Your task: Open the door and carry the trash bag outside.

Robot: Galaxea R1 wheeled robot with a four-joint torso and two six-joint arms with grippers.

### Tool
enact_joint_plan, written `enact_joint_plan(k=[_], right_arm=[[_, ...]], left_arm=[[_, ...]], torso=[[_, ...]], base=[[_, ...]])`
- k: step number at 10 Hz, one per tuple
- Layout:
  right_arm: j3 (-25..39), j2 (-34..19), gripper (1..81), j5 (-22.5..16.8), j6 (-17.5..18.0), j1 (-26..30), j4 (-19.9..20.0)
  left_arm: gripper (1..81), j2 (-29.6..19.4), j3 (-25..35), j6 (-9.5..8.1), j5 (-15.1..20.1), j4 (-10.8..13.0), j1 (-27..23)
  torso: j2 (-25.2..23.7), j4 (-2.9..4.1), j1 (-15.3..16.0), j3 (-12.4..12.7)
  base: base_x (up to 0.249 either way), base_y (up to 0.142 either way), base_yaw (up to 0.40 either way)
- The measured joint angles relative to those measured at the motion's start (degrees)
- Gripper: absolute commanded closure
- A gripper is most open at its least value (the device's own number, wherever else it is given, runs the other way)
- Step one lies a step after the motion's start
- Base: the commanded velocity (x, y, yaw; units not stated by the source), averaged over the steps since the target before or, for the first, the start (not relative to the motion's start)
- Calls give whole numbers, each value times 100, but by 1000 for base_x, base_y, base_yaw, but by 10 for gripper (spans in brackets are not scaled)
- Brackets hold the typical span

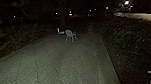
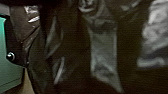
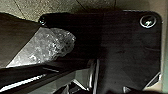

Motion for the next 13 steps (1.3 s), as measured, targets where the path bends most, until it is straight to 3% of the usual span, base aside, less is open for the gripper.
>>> enact_joint_plan(k=[6, 11, 13], right_arm=[[0, -2, 10, 2, 1, -6, 0], [0, -2, 10, 2, 1, -11, 2], [0, -2, 10, 2, 0, -9, 0]], left_arm=[[811, 2, 0, -2, -2, 0, -5], [811, -79, 52, -20, 30, -2, -16], [811, -278, 339, -22, 68, -27, -52]], torso=[[-2, 0, -2, 0], [-2, 0, 3, 0], [-2, 0, 2, 0]], base=[[117, 0, 0], [0, 0, 0], [0, 0, 0]])
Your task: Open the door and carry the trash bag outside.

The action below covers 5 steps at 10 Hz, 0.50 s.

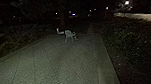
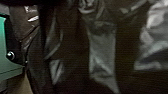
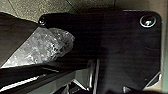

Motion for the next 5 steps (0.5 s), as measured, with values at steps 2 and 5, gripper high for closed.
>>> enact_joint_plan(k=[2, 5], right_arm=[[0, -2, 10, 9, 1, 2, 4], [0, -38, 10, 55, 39, 63, 37]], left_arm=[[811, -400, 623, -2, 30, -130, -143], [811, -1219, 1351, -4, 158, -457, -496]], torso=[[0, 0, -2, -44], [0, 0, -5, -455]], base=[[0, 0, 0], [0, 0, 0]])
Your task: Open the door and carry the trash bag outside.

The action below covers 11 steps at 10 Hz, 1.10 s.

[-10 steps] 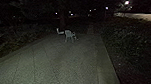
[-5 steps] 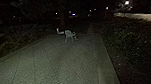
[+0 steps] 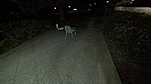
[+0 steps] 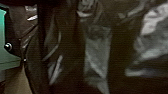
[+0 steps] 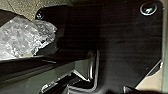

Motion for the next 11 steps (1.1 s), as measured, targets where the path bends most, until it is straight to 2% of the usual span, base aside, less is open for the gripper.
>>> enact_joint_plan(k=[1, 2, 4, 6, 7, 8, 11], right_arm=[[0, -22, 10, 23, 9, 35, 10], [-11, -48, 10, 48, 15, 35, 30], [-43, -96, 10, 54, 59, 52, 66], [-74, -157, 10, 59, 69, 118, 73], [-87, -171, 10, 72, 94, 146, 93], [-95, -177, 10, 84, 113, 162, 118], [-98, -183, 10, 78, 96, 173, 116]], left_arm=[[811, -158, 121, -2, 145, -141, -256], [811, -243, 243, -2, 313, -288, -586], [811, -457, 363, 0, 606, -580, -1198], [811, -730, 330, -5, 962, -828, -1607], [811, -768, 300, -2, 1098, -935, -1794], [811, -770, 294, -2, 1229, -1026, -1983], [811, -639, 35, 0, 1468, -1319, -2544]], torso=[[0, 13, 0, -186], [2, 85, 5, -325], [5, 332, 8, -638], [9, 592, 10, -988], [9, 664, 10, -1163], [9, 690, 13, -1267], [13, 695, 17, -1329]], base=[[0, 0, 0], [0, 0, 0], [0, 0, 0], [0, 0, 0], [0, 0, 0], [0, 0, 0], [0, 0, 0]])
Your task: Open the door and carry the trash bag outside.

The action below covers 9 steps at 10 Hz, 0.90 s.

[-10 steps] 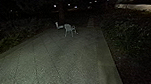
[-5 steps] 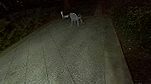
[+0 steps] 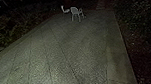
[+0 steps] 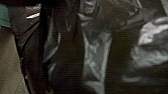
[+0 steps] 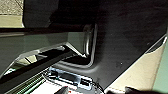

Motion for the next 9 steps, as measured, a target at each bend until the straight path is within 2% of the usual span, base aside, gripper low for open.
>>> enact_joint_plan(k=[3, 6, 7, 9], right_arm=[[0, 4, 10, -4, 0, -2, 5], [0, 6, 10, 6, 4, -13, 13], [0, 9, 10, 5, 1, -11, 18], [0, 9, 10, 5, 1, -13, 18]], left_arm=[[811, 408, -719, -5, 367, -84, -407], [811, 885, -1356, -5, 979, -129, -1002], [10, 896, -1460, -22, 1125, -156, -1113], [10, 883, -1521, -16, 1236, -151, -1047]], torso=[[2, 0, 0, -5], [5, 0, 0, -9], [5, 0, 0, -9], [5, 0, 0, -11]], base=[[0, 0, 0], [0, 0, 0], [0, 0, 0], [0, 0, 0]])
